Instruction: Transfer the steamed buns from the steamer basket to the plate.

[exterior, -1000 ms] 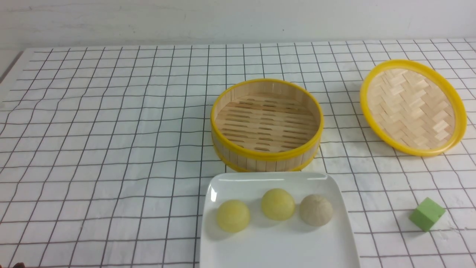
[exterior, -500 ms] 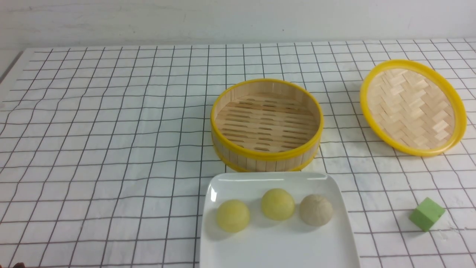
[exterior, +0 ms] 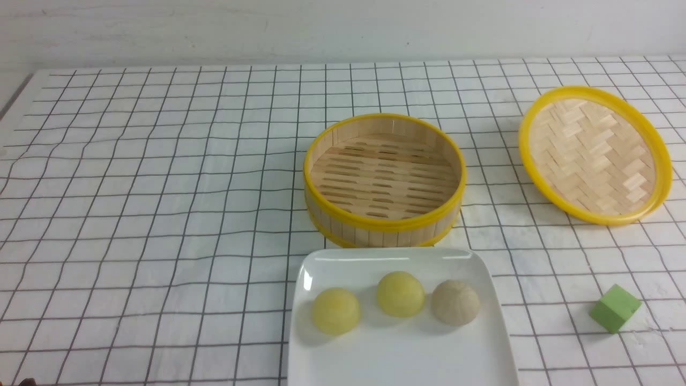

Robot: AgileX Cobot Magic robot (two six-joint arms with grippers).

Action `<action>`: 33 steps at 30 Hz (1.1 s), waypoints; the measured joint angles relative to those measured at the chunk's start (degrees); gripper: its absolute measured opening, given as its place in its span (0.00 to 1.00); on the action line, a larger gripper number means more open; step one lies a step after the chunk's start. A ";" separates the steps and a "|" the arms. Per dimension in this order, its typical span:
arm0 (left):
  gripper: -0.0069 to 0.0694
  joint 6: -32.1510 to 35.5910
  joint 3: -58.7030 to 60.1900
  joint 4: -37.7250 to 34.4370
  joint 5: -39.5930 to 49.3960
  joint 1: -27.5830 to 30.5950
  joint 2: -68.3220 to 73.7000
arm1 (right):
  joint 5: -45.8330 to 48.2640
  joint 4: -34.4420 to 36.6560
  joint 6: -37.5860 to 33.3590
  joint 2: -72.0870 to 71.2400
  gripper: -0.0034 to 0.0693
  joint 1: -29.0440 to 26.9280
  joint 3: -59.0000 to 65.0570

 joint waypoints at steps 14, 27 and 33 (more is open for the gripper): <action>0.41 0.00 0.00 0.11 0.00 0.00 0.00 | 0.00 0.50 0.00 0.00 0.38 0.00 0.00; 0.41 0.00 0.00 0.11 0.05 0.00 0.00 | 0.00 0.43 0.00 0.00 0.38 0.00 0.00; 0.41 0.00 -0.02 0.11 0.05 0.00 0.00 | 0.00 -0.60 0.00 0.00 0.38 0.00 0.00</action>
